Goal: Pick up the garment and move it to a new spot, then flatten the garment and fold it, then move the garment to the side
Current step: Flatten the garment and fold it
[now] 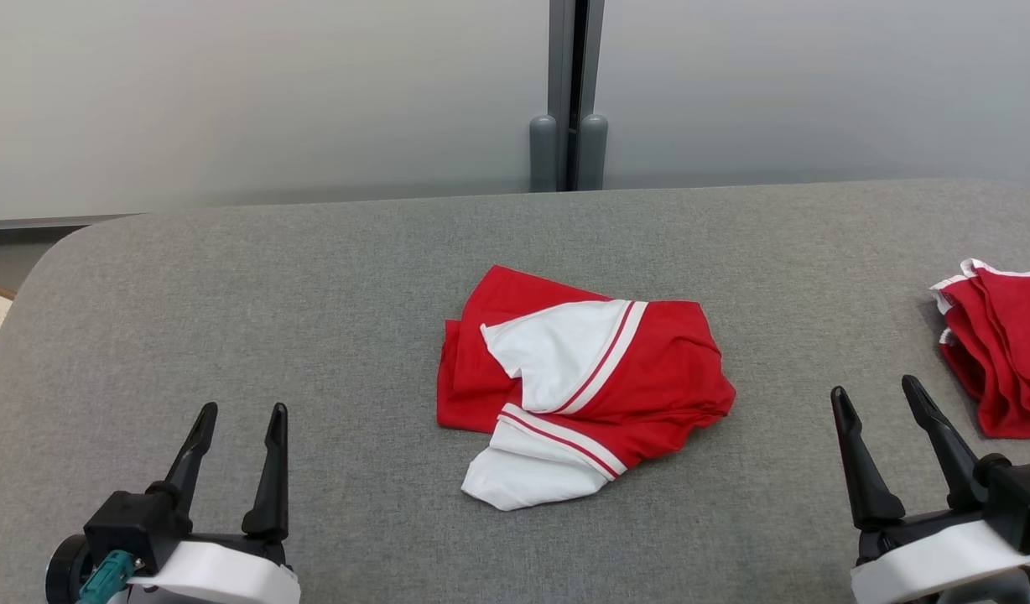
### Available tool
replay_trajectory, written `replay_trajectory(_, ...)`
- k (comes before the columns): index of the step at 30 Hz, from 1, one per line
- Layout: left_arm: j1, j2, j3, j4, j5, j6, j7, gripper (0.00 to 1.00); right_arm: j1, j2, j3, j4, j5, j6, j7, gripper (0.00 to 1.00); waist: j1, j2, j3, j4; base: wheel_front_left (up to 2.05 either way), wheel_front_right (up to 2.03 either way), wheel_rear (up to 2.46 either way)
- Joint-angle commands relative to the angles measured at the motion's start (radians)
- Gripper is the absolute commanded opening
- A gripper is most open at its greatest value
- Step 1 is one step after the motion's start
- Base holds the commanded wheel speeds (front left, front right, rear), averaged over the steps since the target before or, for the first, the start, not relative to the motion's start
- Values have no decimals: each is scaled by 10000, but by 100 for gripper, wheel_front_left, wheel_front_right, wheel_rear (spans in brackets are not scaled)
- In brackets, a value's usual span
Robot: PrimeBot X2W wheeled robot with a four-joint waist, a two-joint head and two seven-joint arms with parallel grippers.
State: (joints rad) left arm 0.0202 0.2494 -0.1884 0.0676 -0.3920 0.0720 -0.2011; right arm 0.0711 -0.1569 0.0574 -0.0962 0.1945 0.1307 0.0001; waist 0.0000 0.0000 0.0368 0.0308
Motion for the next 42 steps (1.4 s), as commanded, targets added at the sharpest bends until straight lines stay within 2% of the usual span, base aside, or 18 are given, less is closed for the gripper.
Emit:
replay_trajectory(1,63,59,25,-37,9,38,21,100,-10,-30,-3,-44,35,-3,17,100,0,0,4,3,0,0,0)
replay_trajectory(10,-239,69,-47,-240,45,119,31,100,-167,-116,359,-31,34,-3,88,100,0,0,269,187,0,0,0)
replay_trajectory(13,-475,14,-115,-356,50,79,-23,100,-385,-223,911,76,81,-3,187,100,0,0,513,367,0,0,0)
replay_trajectory(16,-800,-64,-209,-444,114,72,-79,100,-718,-381,1920,408,164,-3,355,100,0,0,905,641,0,0,0)
replay_trajectory(23,-1778,-402,-455,-350,206,-86,-310,100,-2054,-613,4726,2177,569,-4,453,100,0,0,1932,1510,0,0,0)
replay_trajectory(24,-1778,-402,-455,-350,206,-86,-310,100,-2054,-613,4726,2177,569,-4,453,100,0,0,1932,1510,0,0,0)
replay_trajectory(31,-2437,-746,-481,63,270,-265,-558,100,-3517,-225,5743,4705,647,-4,189,100,0,0,2423,2003,0,0,0)
replay_trajectory(32,-2486,-795,-463,111,275,-288,-575,100,-3650,-200,5832,5056,616,-4,267,89,0,0,2450,2035,0,0,0)
replay_trajectory(33,-2530,-819,-450,174,299,-301,-589,100,-3742,-107,5904,5319,703,-4,219,46,0,0,2459,2057,0,0,0)
replay_trajectory(34,-2572,-840,-432,217,317,-325,-605,100,-3867,-39,5951,5482,731,-4,100,11,0,0,2455,2069,0,0,0)
replay_trajectory(35,-2596,-855,-409,256,324,-345,-619,100,-3966,19,6011,5604,785,-3,-16,0,0,0,2443,2072,0,0,0)
replay_trajectory(39,-2559,-872,-298,383,391,-399,-635,100,-4313,120,6227,5411,972,-3,-793,0,0,0,2315,1951,0,0,0)
replay_trajectory(42,-2429,-822,-183,413,469,-424,-640,100,-4370,129,6106,4674,1104,-3,-1606,0,0,0,2099,1650,0,0,0)
